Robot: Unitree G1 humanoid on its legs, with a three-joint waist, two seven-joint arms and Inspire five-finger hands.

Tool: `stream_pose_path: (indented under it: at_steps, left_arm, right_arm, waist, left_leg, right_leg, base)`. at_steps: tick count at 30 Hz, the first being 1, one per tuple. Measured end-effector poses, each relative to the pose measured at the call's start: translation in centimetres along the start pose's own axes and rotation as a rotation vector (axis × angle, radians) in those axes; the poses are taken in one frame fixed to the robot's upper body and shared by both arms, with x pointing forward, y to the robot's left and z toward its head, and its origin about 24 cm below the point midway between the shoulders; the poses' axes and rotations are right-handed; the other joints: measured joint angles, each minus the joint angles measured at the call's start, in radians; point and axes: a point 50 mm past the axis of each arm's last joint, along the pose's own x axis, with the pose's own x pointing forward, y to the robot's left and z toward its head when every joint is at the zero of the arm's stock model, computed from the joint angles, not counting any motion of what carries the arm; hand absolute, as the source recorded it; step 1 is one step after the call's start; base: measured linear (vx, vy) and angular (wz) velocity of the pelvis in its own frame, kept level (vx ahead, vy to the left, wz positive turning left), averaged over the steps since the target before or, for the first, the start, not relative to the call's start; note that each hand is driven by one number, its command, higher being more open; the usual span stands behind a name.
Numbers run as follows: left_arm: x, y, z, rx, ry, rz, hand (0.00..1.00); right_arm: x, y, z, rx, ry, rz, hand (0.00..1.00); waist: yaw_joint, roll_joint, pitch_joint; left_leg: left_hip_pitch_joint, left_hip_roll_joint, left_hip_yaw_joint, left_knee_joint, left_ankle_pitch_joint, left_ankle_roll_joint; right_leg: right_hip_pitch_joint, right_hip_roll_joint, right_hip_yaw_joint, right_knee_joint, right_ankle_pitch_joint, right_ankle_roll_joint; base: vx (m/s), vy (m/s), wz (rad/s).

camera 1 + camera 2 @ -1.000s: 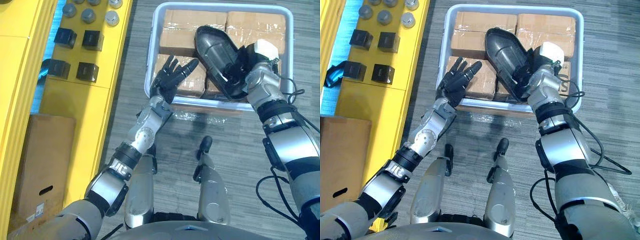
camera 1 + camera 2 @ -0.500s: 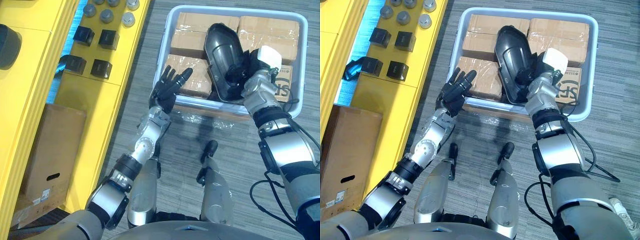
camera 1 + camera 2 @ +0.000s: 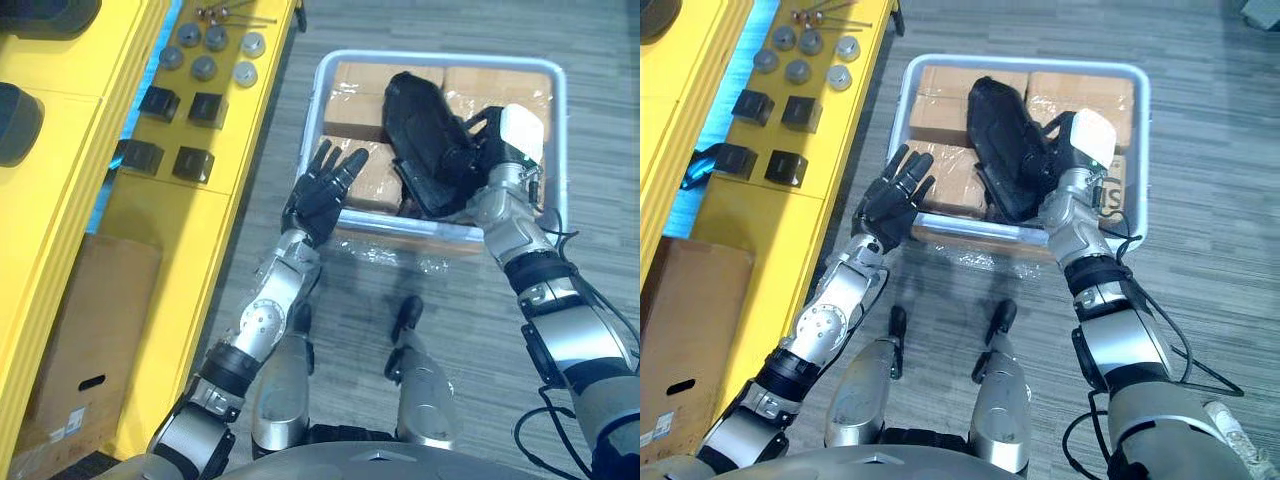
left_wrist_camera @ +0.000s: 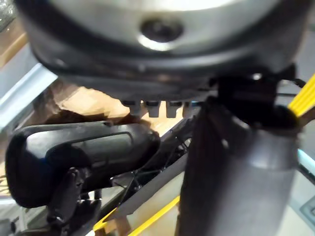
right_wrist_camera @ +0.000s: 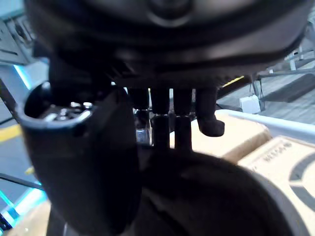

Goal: Walk over and take three plastic housings, then place them on the shelf

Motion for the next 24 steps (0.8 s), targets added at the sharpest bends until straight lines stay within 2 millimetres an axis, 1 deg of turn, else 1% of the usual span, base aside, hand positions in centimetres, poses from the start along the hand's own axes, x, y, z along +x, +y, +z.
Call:
stream_pose_path:
  at_steps: [1,3,5,7,11,15,20,24]
  left_arm:
    - [0.0,0.1,-0.1,0.007,0.014,0.001,1.0]
    - [-0.1,0.1,-0.3,0.01,0.034,0.002,1.0]
    - [-0.1,0.0,-0.5,0.014,0.045,-0.002,1.0]
    - [-0.1,0.1,-0.6,0.014,0.052,0.001,1.0]
    - [-0.3,0.4,-1.0,0.016,0.083,0.012,1.0]
    - [-0.8,1.0,-1.6,0.017,0.123,0.04,1.0]
    - [-0.8,2.2,-2.2,0.025,0.153,0.092,1.0]
    - [-0.9,2.3,-2.3,0.029,0.164,0.096,1.0]
  right_arm:
    - [-0.1,-0.1,0.3,0.014,-0.02,-0.014,0.0]
    - [-0.4,0.0,0.8,0.043,-0.032,-0.038,0.0]
    - [-0.9,0.2,0.6,0.06,-0.034,-0.049,0.0]
    - [-1.6,0.6,0.3,0.086,-0.027,-0.047,0.0]
    - [-2.4,1.5,0.0,0.102,-0.009,-0.026,0.0]
    - [-2.9,2.1,-0.2,0.105,0.0,-0.008,0.0]
    - [-3.3,2.8,0.3,0.126,-0.001,0.001,0.0]
    - [-3.4,2.7,0.3,0.128,0.0,-0.017,0.0]
  waist:
    - [-0.002,-0.01,-0.002]
    - [-0.004,-0.023,-0.002]
    - [-0.003,-0.03,-0.004]
    - [-0.005,-0.043,-0.012]
    - [-0.006,-0.057,-0.027]
    - [-0.004,-0.075,-0.039]
    - [-0.001,-0.102,-0.057]
    - [0.002,-0.106,-0.061]
  left_leg:
    - [0.012,0.002,0.007,0.001,-0.006,-0.001]
    - [0.035,0.006,0.021,0.001,-0.012,-0.001]
    - [0.055,0.01,0.028,-0.001,-0.016,-0.001]
    - [0.076,0.014,0.031,-0.008,-0.018,-0.002]
    - [0.099,0.014,0.038,-0.018,-0.018,-0.003]
    - [0.11,0.014,0.041,-0.017,-0.02,-0.002]
    - [0.109,0.014,0.042,-0.015,-0.023,-0.002]
    - [0.109,0.014,0.042,-0.015,-0.023,-0.002]
  right_leg:
    - [0.009,0.002,0.004,-0.004,0.0,0.0]
    - [0.026,0.005,0.014,-0.005,-0.001,0.001]
    - [0.043,0.009,0.018,-0.009,-0.004,0.003]
    - [0.063,0.014,0.018,-0.022,-0.004,0.003]
    - [0.084,0.016,0.022,-0.034,-0.002,0.006]
    - [0.095,0.016,0.024,-0.037,0.0,0.007]
    - [0.095,0.016,0.026,-0.039,0.003,0.005]
    - [0.096,0.016,0.026,-0.04,0.0,0.008]
  base:
    - [0.0,0.008,-0.15]
    - [0.0,0.02,-0.17]
    - [0.0,0.017,-0.11]
    - [0.01,0.006,-0.05]
    - [0.01,0.009,-0.04]
    - [0.01,0.006,0.0]
    - [0.0,0.0,0.0]
    - [0.0,0.0,0.0]
